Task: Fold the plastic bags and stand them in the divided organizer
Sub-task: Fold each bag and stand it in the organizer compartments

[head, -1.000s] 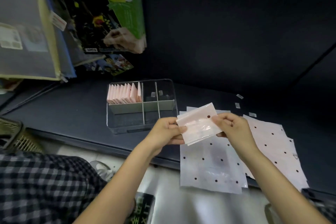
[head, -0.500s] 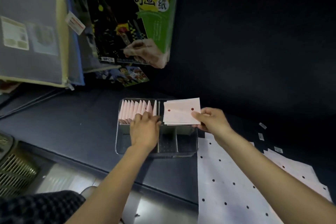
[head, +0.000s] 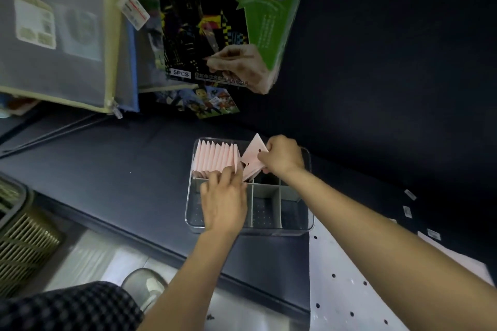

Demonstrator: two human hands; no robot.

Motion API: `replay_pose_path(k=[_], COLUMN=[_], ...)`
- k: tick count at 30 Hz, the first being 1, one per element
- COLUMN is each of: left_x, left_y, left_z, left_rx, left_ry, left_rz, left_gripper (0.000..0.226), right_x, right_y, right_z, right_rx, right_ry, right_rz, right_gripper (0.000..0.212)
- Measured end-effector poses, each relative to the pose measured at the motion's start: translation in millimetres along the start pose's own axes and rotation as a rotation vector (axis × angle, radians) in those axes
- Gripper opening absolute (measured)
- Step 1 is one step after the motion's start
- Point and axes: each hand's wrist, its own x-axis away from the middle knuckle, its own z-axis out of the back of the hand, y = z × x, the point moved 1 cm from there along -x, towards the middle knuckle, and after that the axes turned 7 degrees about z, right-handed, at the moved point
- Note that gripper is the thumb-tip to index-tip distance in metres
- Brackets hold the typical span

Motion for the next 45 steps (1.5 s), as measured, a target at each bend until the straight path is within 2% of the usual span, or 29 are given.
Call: replay_pose_path(k=[2,4,8,11,16,19,21,23,26,29,31,34,36,38,41,44,45], left_x=[0,0,1,2,7,15,29,52,100,150,174,190,195,197,199,196,195], left_y=[0,0,-1,-4,-3,7,23,43,70,76,70,62,60,61,66,70,71], left_z=[-3,-4,-4,-5,-3,6,8,2,-19,-44,-57,-68,-71,-72,-72,-70,-69], left_rx=[-0.003,0.015,0.122,0.194,0.282,0.31,0.302,0.269,0.23,0.131,0.041,-0.077,-0.116,-0.117,0.002,0.067,0.075], left_ry=[-0.019,-0.031,-0.047,-0.052,-0.026,0.072,0.098,0.014,-0.331,-0.677,-0.779,-0.79,-0.77,-0.741,-0.674,-0.608,-0.602], left_rz=[-0.006,-0.028,-0.047,-0.027,0.026,0.003,-0.131,-0.355,-0.586,-0.689,-0.758,-0.832,-0.821,-0.792,-0.711,-0.635,-0.613], left_gripper=[0.04,0.04,0.04,0.038,0.027,0.017,0.011,0.008,0.018,0.031,0.051,0.081,0.089,0.086,0.066,0.046,0.043], right_x=[0,0,3,3,1,13,34,67,134,207,253,305,322,328,327,325,324], right_y=[-5,-6,5,18,26,32,49,80,146,214,252,291,304,305,298,301,305], right_z=[-9,-20,-32,-37,-41,-33,-22,-8,8,15,15,9,4,1,2,-1,-1], right_rx=[0.083,0.083,-0.097,-0.363,-0.319,-0.373,-0.428,-0.443,-0.401,-0.302,-0.175,0.078,0.201,0.242,0.237,0.141,0.118], right_ry=[-0.051,-0.1,-0.084,-0.068,-0.102,-0.032,0.05,0.126,0.147,0.06,-0.051,-0.268,-0.312,-0.217,-0.026,-0.006,-0.021], right_rz=[0.017,0.034,0.012,-0.085,-0.069,-0.039,0.001,0.038,0.073,0.009,-0.01,0.081,0.185,0.25,0.274,0.207,0.18], right_gripper=[0.008,0.012,0.039,0.043,0.046,0.045,0.039,0.032,0.018,0.012,0.017,0.054,0.06,0.043,0.021,0.007,0.01])
